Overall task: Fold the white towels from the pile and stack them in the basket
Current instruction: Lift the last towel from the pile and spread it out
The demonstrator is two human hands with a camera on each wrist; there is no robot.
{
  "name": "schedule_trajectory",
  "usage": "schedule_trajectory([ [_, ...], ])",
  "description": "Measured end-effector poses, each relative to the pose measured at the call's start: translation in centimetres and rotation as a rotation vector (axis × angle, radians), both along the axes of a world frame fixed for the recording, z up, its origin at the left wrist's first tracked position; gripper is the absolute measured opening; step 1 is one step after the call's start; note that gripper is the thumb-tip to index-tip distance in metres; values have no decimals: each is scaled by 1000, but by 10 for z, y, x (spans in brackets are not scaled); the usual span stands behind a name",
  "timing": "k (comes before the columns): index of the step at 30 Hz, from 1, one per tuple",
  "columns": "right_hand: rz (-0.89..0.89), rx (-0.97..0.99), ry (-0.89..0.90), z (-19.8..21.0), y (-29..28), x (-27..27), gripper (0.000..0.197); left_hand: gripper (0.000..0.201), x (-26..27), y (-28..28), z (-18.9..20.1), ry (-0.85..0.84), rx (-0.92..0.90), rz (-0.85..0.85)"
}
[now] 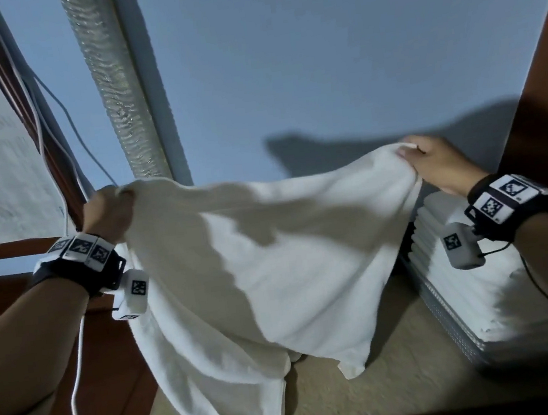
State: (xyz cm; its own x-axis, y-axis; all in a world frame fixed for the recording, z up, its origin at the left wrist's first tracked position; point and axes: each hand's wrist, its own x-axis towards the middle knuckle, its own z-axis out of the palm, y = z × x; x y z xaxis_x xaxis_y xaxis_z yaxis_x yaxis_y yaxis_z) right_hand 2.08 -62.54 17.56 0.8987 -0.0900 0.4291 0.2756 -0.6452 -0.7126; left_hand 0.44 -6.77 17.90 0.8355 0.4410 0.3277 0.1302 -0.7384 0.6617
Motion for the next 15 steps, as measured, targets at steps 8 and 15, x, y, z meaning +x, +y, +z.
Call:
schedule_trajectory([
  [8,400,-85,60,24,150,-46,53,23,-38,-152,38,-106,81,-757],
  [15,402,-182,-83,11,172,-54,51,10,-37,-154,7,-64,191,-718],
])
